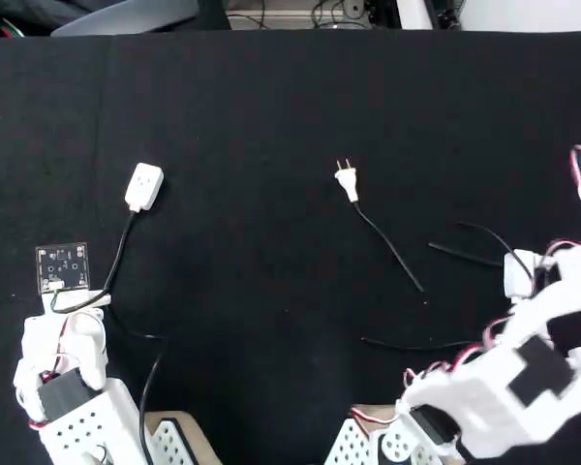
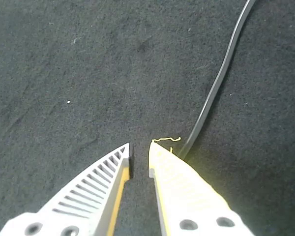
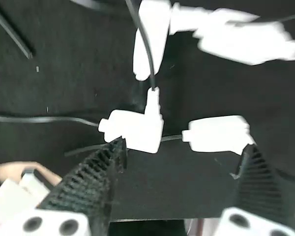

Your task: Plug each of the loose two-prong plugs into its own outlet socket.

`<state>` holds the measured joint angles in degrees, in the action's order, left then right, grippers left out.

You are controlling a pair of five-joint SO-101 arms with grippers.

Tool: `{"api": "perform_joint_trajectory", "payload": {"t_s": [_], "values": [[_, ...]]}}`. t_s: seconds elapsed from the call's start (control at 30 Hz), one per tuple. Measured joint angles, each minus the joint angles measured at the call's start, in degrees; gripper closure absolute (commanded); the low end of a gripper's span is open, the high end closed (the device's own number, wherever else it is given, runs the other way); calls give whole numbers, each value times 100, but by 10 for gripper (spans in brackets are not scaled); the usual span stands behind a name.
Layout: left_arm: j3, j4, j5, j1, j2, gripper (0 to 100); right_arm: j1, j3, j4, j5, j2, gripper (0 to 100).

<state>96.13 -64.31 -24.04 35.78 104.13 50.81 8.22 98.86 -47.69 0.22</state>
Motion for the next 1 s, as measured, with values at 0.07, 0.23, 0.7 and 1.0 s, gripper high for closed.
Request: {"api": "perform_joint_trajectory", "payload": {"t_s": [0.07, 0.23, 0.7, 1.0], "values": [[0, 0, 0, 0, 0, 920, -185, 0, 9, 316, -668, 734], [0, 0, 0, 0, 0, 920, -1284, 0, 9, 1433, -2233, 841], [0, 0, 0, 0, 0, 920, -5556, -2681, -2927, 2620, -1371, 913], [0, 0, 0, 0, 0, 920, -5609, -2040, -4378, 2576, 1459, 832]]}}
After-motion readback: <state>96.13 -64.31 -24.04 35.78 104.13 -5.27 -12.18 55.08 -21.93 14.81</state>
